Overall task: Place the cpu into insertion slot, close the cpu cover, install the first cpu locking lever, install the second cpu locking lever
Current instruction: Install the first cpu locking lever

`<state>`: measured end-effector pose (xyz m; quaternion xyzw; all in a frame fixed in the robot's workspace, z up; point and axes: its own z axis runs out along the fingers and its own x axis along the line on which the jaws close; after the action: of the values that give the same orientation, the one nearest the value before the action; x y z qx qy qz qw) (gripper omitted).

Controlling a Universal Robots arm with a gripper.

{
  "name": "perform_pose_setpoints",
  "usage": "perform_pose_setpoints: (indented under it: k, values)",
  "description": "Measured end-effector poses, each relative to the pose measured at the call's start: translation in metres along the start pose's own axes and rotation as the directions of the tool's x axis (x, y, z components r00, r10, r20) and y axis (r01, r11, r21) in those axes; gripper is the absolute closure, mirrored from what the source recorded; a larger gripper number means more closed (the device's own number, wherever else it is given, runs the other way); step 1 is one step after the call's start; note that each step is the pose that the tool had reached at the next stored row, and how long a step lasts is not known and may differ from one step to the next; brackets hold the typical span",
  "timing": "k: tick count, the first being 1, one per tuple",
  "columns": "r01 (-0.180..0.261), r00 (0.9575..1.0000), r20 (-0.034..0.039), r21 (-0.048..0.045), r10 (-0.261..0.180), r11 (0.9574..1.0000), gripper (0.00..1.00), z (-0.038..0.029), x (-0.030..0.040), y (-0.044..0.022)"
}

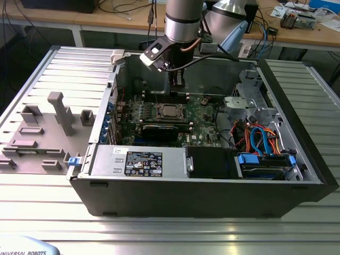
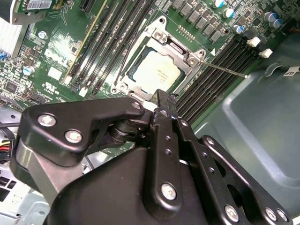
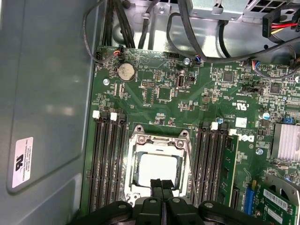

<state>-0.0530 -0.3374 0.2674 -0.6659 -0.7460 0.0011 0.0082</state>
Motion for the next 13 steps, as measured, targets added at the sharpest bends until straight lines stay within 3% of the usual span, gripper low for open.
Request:
perform_pose_setpoints:
  k: [4, 13]
  values:
    - [0.019, 0.9998, 0.0003, 0.0002, -0.019, 0.9998, 0.89, 0.0, 0.0, 0.0]
    - [0.02, 0.9998, 0.0002, 0.0002, -0.02, 0.9998, 0.89, 0.0, 0.0001, 0.0]
